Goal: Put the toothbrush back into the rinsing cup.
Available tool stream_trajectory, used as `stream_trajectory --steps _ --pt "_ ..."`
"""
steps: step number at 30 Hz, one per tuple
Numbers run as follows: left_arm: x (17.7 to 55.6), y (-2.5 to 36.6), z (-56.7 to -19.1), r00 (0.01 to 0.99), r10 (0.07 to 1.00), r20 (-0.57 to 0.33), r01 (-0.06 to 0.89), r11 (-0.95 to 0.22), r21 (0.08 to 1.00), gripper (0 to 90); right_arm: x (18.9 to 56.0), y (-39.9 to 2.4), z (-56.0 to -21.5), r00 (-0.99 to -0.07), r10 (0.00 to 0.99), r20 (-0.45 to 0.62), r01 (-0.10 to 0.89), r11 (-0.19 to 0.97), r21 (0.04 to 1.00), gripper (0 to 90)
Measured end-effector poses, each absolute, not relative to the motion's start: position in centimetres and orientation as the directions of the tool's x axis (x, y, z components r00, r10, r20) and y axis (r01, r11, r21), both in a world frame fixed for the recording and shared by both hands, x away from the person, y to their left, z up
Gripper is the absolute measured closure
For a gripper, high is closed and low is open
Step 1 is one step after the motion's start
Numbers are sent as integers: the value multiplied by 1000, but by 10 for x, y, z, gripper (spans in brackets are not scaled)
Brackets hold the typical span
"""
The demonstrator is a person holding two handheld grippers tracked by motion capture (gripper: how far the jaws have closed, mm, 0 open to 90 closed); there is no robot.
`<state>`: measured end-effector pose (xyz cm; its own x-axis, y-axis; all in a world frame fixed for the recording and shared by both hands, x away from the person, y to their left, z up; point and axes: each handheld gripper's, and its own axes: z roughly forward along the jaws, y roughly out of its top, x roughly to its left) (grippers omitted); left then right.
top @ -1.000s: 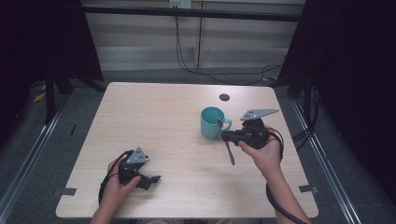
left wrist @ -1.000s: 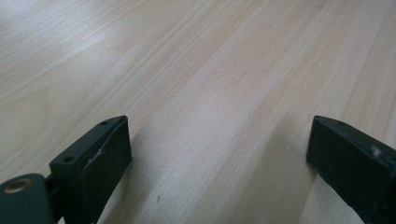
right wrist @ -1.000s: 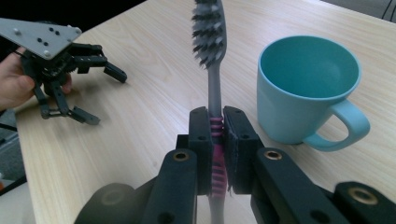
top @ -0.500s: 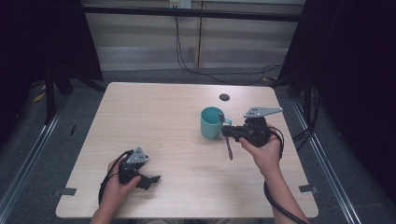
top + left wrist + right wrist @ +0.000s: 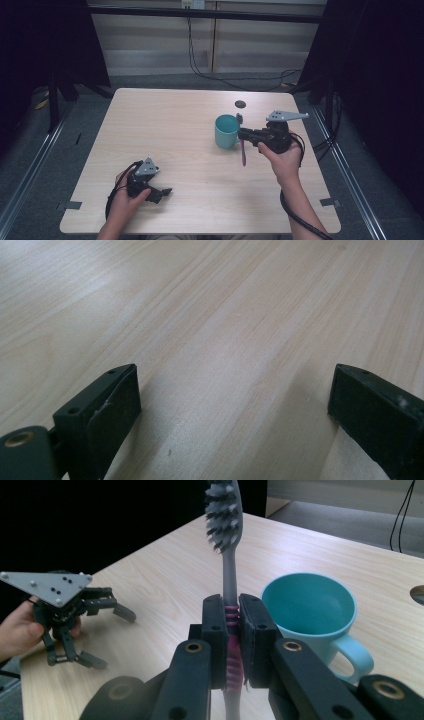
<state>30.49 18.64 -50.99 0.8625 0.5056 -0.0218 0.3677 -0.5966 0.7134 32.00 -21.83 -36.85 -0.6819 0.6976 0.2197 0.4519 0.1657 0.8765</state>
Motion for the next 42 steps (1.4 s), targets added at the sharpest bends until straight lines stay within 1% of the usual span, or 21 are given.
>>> stream_trajectory --steps 5,33,42 --pt "305 186 -510 862 506 -21 368 -597 714 64 321 -219 -364 -675 703 225 444 142 885 831" --pt "305 186 -510 863 506 -22 368 -596 714 64 334 -216 -341 -684 692 233 415 106 903 831" --pt "305 186 -510 862 506 -22 368 -596 714 64 339 -215 -340 -680 694 238 410 90 908 831"
